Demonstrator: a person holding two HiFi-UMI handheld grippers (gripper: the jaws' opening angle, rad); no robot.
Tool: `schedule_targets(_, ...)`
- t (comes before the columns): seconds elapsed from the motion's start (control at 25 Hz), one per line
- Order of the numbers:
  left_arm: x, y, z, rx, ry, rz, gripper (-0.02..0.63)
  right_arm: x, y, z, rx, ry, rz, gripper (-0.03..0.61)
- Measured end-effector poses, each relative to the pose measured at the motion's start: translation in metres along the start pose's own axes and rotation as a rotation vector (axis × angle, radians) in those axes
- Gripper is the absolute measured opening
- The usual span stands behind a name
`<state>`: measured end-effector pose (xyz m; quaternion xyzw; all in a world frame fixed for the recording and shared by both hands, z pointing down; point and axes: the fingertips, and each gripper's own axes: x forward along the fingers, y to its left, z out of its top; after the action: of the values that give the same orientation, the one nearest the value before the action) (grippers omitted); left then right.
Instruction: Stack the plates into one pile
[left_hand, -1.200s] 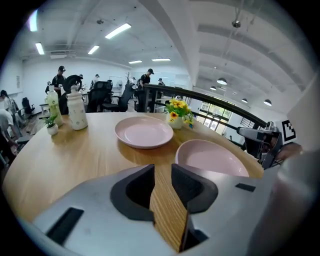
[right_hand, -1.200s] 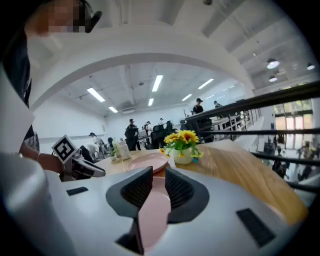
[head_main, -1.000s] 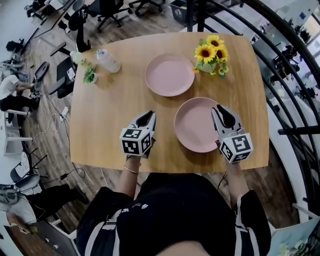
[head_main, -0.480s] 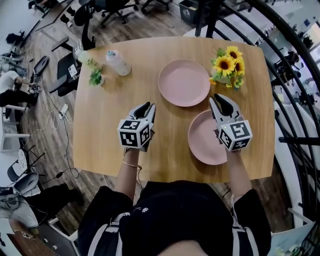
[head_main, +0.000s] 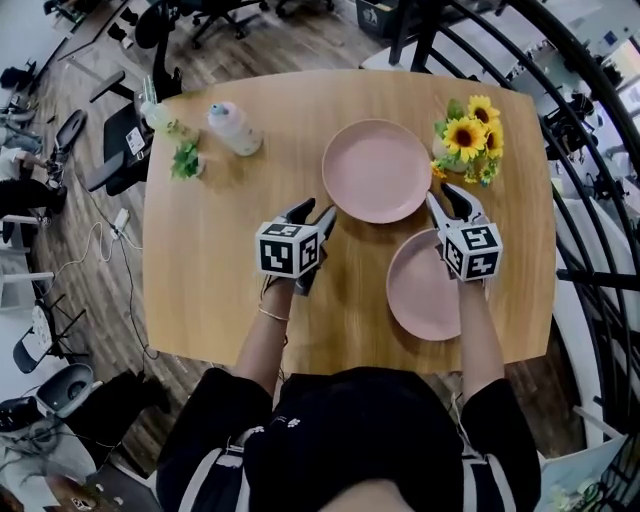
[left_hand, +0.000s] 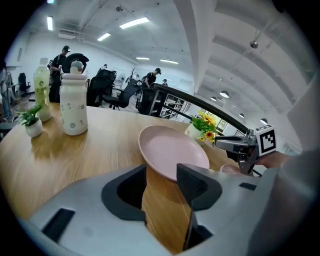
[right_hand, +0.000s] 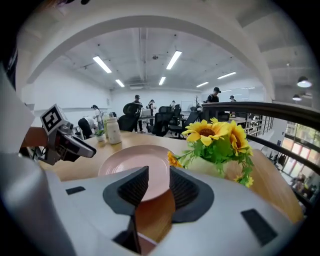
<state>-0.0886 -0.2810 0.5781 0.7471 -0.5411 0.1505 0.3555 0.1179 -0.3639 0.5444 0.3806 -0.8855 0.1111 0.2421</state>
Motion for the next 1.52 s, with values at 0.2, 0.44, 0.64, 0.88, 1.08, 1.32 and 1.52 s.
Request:
schedule_targets(0.2, 0.025, 0.007, -0.010, -0.030, 0.051, 0.002, 0.173, 0.018, 0.000, -0.017, -0.058, 0.124, 0.045, 0.164)
schedule_targets(0.44, 0.038, 0.011, -0.020, -0.128, 0.084, -0.004, 0.175, 0.037, -0.007, -0.032, -0.050, 0.211, 0.078, 0.187)
schedule_targets(0.64, 0.044, 0.009, -0.015, -0.187, 0.073, -0.029, 0.175, 0.051, -0.011, -0.050, -0.061, 0.412, 0.141, 0.255)
schedule_targets(0.88, 0.055, -0.001, -0.019, -0.202, 0.091, -0.061, 0.175, 0.067, -0.013, -0.053, -0.100, 0.480, 0.145, 0.247)
schedule_targets(1.08, 0.061, -0.001, -0.018, -0.214, 0.092, -0.073, 0.175, 0.075, -0.013, -0.056, 0.010, 0.445, 0.174, 0.226)
schedule_targets(1.32, 0.062, 0.002, -0.017, -0.216, 0.104, -0.062, 0.172, 0.077, -0.016, -0.055, 0.075, 0.426, 0.159, 0.187)
schedule_targets(1.52, 0.053, 0.004, -0.012, -0.141, 0.094, -0.022, 0.167, 0.073, -0.009, -0.052, 0.080, 0.399, 0.144, 0.181)
